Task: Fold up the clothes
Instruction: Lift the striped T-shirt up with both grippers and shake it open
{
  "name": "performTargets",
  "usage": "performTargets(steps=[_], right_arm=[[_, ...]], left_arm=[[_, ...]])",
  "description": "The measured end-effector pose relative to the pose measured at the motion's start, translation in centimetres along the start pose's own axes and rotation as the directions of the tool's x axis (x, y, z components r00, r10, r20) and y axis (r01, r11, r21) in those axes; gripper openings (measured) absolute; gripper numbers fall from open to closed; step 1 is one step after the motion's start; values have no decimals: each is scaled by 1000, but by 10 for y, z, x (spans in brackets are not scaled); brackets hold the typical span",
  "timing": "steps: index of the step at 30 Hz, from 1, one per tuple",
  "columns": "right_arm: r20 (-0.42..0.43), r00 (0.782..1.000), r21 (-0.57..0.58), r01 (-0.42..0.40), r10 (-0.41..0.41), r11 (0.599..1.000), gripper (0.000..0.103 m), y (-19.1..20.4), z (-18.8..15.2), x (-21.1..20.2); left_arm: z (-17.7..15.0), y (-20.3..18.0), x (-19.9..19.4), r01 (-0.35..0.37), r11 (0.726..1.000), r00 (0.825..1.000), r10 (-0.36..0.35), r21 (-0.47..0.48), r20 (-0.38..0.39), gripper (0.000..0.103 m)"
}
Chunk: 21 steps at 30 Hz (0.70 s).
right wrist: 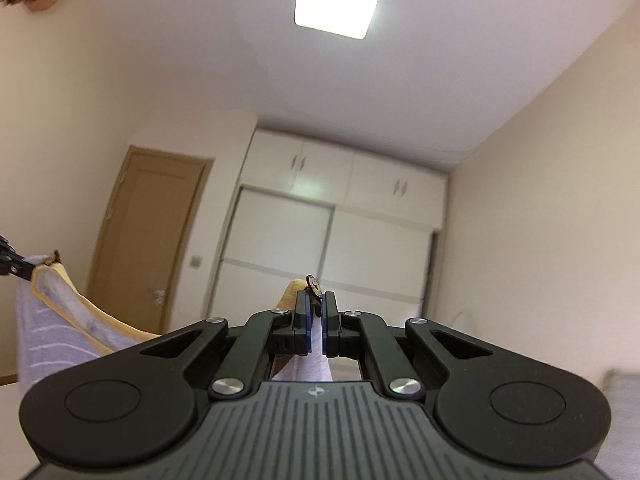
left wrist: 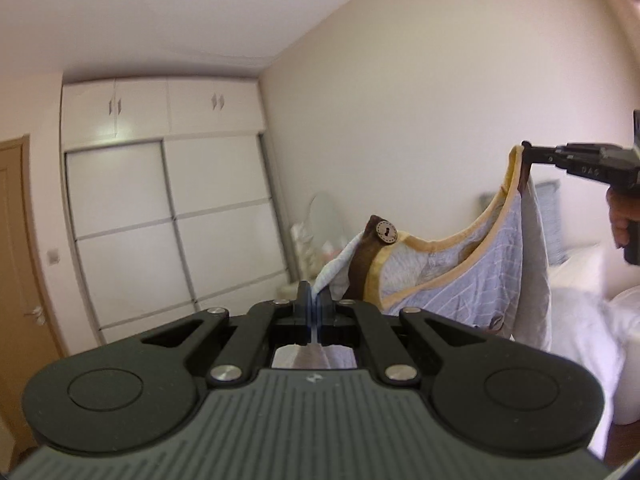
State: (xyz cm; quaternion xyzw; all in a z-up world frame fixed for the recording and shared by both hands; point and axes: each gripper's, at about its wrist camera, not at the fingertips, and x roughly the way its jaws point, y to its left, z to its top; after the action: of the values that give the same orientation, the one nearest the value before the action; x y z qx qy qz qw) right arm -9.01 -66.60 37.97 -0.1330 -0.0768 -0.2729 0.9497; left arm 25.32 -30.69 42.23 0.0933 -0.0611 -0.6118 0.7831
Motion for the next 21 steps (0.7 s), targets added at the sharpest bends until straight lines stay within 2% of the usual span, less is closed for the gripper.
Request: performTargets(steps=[3,6,11,14,17,19,21], right_arm=[[41,998,-33,48,-46,998,3,21,24,-45],[34,997,-53,71,-70,996,3,34,40,-67],[-36,996,-87,82,-85,993,3,36,30,-61],[-101,993,-74,56,-64,996,3,30,-1,-36],[-187,982,-44,5,-13,999,3,20,-49,12],[-245,969,-25,-43,36,999,3,14,-90,50],[-309,947,5,-97,94,995,3,8,-140,97]], left_arm=[[17,-1,-44,41,999,998,-41,9,46,1],[29,1,-65,76,997,996,-76,-11,51,1],[27,3,-56,118,993,993,-117,-33,5,1],[3,7,-21,115,991,991,-119,-75,-60,1],[-32,16,31,77,989,982,-96,-123,-160,1],[-61,24,74,31,989,968,-66,-147,-240,1],[-96,36,123,-30,985,945,-27,-170,-325,1]])
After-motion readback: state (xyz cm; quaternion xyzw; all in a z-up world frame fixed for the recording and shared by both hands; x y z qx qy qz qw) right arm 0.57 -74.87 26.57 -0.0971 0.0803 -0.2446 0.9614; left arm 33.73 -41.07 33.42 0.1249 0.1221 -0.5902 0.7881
